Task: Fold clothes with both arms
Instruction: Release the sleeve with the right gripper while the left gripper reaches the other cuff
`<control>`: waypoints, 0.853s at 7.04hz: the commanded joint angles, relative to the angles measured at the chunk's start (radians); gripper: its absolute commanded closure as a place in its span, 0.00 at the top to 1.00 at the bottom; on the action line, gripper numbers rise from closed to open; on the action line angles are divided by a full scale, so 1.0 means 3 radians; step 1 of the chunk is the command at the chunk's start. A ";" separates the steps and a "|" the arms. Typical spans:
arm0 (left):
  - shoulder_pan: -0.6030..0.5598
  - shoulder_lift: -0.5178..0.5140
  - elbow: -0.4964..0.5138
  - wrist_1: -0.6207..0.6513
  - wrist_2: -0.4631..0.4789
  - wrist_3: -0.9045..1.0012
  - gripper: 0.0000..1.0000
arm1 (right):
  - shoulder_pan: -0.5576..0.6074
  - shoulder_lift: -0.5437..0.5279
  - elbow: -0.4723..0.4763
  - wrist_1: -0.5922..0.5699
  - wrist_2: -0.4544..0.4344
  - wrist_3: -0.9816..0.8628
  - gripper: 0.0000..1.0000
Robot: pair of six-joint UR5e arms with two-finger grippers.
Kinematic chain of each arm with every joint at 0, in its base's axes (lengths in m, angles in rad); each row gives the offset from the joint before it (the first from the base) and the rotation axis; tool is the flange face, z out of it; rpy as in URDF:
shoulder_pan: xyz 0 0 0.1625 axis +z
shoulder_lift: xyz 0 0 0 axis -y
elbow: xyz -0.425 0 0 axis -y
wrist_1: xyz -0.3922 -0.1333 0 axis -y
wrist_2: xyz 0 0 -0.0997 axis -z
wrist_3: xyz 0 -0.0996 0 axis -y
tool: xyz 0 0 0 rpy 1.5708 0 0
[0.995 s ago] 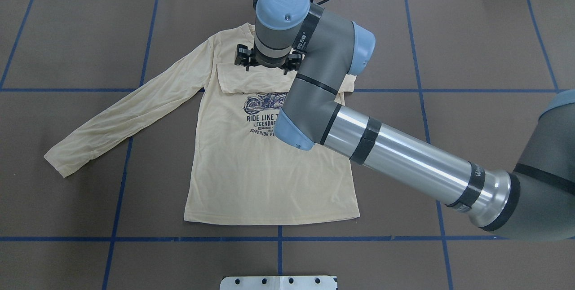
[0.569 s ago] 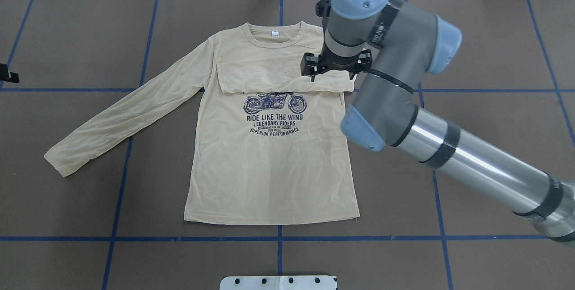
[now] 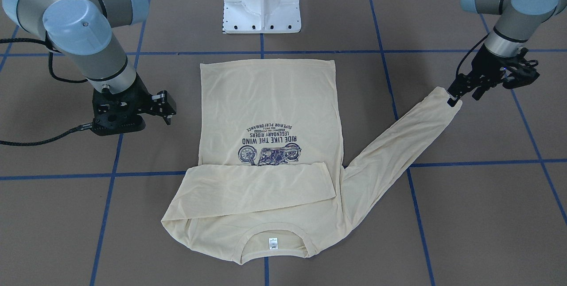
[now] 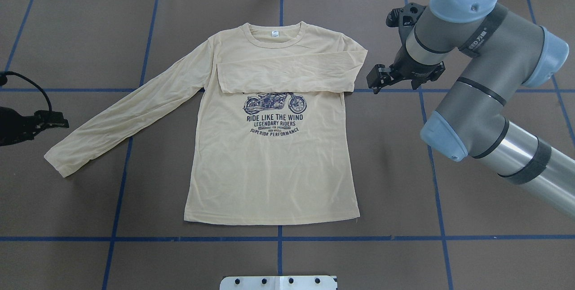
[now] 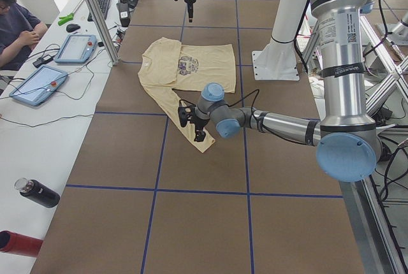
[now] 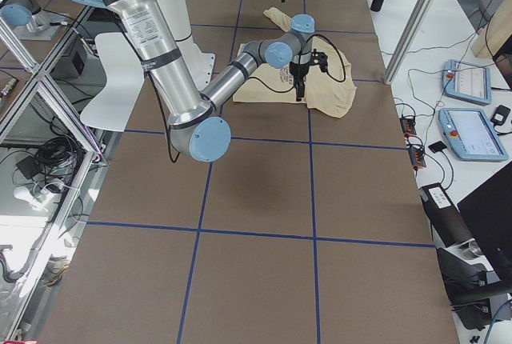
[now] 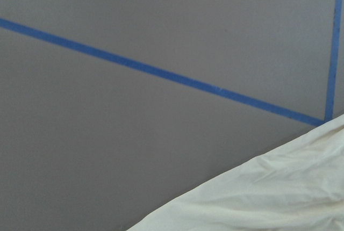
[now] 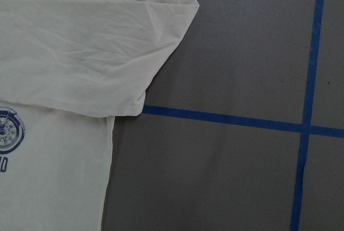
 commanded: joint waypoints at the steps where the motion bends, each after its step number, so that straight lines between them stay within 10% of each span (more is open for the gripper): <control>1: 0.0257 0.0054 0.0073 0.0002 0.0105 -0.0015 0.99 | -0.0006 -0.0029 0.0000 0.0023 0.0001 -0.0013 1.00; 4: 0.0268 0.0049 0.0227 0.0002 0.0110 -0.0009 0.98 | -0.0041 -0.0029 -0.0005 0.0028 -0.0009 -0.0008 1.00; 6: 0.0268 0.0049 0.0263 0.0002 0.0110 -0.0009 0.76 | -0.0052 -0.0024 -0.0005 0.0028 -0.0009 -0.0002 1.00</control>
